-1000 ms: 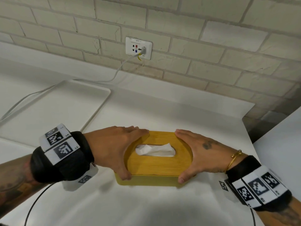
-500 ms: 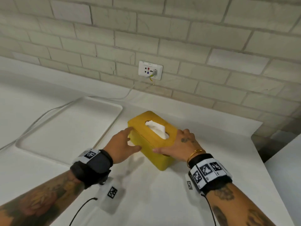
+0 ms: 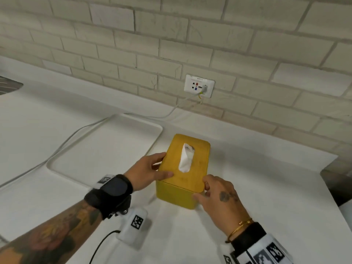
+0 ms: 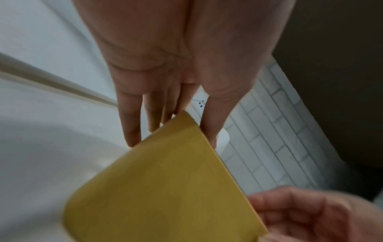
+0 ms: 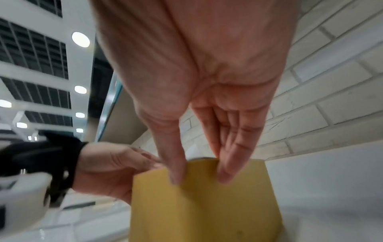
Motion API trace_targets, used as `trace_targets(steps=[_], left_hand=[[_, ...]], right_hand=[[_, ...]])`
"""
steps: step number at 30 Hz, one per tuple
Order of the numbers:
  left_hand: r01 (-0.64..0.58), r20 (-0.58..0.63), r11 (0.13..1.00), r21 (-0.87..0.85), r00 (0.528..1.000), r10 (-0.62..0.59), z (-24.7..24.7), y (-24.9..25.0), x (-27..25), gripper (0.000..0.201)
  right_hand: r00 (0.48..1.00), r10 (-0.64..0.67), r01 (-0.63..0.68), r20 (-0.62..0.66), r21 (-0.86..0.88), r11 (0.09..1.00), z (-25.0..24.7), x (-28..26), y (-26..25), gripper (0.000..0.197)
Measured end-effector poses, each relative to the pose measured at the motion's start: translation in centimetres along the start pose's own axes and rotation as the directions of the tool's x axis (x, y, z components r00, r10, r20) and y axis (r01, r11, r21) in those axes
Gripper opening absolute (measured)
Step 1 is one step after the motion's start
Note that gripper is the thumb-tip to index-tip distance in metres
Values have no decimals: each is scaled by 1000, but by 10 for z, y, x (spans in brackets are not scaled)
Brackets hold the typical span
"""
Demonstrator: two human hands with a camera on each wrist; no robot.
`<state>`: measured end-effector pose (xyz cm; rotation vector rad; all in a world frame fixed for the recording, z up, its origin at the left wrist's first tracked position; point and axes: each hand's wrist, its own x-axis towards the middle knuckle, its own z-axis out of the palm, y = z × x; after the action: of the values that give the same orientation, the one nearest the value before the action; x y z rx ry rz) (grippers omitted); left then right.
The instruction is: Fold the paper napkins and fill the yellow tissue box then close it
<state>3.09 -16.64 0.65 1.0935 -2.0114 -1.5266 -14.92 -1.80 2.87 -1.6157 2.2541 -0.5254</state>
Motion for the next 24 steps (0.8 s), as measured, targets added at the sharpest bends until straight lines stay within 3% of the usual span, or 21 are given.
trace_targets(steps=[4, 8, 10, 14, 24], left_hand=[[-25, -106, 989, 144, 994, 41, -8, 7, 19, 75], [-35, -88, 937, 348, 994, 70, -16, 5, 26, 55], [-47, -92, 918, 395, 992, 90, -18, 3, 31, 47], [-66, -111, 900, 430, 986, 125, -19, 4, 46, 34], [-125, -60, 881, 456, 983, 171, -27, 2, 56, 32]], right_hand=[[999, -11, 9, -31, -57, 998, -2, 25, -6, 27], [999, 42, -44, -30, -82, 996, -6, 54, -6, 42], [997, 77, -79, -24, -79, 994, -7, 65, -4, 39], [992, 122, -123, -8, -61, 991, -10, 75, -4, 26], [982, 185, -186, -31, -19, 982, -11, 75, -8, 19]])
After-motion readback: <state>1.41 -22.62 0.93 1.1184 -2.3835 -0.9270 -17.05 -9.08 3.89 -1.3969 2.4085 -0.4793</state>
